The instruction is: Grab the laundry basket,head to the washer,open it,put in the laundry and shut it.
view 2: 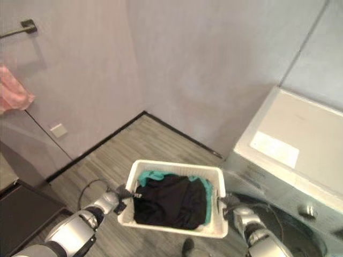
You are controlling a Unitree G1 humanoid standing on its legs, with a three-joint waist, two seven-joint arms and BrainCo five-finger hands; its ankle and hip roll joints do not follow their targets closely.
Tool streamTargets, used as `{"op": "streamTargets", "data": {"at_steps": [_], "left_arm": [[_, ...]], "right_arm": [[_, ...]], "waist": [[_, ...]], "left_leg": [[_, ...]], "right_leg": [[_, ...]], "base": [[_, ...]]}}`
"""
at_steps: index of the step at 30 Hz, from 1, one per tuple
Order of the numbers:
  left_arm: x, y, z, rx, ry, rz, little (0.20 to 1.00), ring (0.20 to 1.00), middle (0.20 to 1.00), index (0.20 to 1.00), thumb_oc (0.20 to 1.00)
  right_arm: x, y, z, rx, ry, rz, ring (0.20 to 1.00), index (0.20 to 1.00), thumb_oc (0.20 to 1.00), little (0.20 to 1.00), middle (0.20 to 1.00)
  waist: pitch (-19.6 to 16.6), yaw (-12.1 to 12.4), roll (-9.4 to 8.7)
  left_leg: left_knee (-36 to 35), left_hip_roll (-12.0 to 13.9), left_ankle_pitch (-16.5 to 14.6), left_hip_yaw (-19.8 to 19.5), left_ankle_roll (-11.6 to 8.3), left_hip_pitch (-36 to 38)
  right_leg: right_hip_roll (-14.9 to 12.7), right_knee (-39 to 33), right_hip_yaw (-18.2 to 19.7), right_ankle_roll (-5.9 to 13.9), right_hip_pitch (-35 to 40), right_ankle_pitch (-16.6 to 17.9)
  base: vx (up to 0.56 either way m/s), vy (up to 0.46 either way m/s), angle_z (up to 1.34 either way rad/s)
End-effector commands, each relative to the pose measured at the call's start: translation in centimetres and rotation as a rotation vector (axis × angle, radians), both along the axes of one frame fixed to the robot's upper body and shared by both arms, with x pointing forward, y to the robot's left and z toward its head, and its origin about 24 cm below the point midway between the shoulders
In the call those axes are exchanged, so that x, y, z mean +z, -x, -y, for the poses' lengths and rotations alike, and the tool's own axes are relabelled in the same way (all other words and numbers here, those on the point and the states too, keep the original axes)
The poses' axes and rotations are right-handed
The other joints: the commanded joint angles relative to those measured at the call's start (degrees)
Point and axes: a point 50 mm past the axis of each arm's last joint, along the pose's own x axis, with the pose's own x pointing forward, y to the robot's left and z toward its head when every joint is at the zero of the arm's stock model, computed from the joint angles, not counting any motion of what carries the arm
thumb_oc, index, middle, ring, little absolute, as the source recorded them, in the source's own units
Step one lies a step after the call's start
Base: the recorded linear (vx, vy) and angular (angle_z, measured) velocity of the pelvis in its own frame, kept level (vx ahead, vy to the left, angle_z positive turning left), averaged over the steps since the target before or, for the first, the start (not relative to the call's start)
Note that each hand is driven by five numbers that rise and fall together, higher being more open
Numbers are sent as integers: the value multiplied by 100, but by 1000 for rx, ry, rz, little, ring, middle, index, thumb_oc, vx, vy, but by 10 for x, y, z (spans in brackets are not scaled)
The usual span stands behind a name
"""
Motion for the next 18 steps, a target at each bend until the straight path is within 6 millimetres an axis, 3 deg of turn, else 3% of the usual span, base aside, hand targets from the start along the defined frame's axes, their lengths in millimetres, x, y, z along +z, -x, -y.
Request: {"op": "streamTargets", "data": {"at_steps": [1,18], "left_arm": [[17,-25,42,-97,128,86,200,200,200,200,200],[9,-15,30,-63,110,49,200,200,200,200,200]], "right_arm": [[36,-43,0,10,-80,195,200,200,200,200,200],[24,-25,10,-44,-96,152,200,200,200,200,200]], "waist": [[-195,7,276],[-299,-71,286]], "left_leg": [[-43,93,979,67,-253,97],[-216,143,921,137,-323,313]], "right_leg": [[81,631,-45,806,752,-997],[139,228,-7,791,948,-887]], "base": [[9,-25,-20],[0,-12,-8]]}}
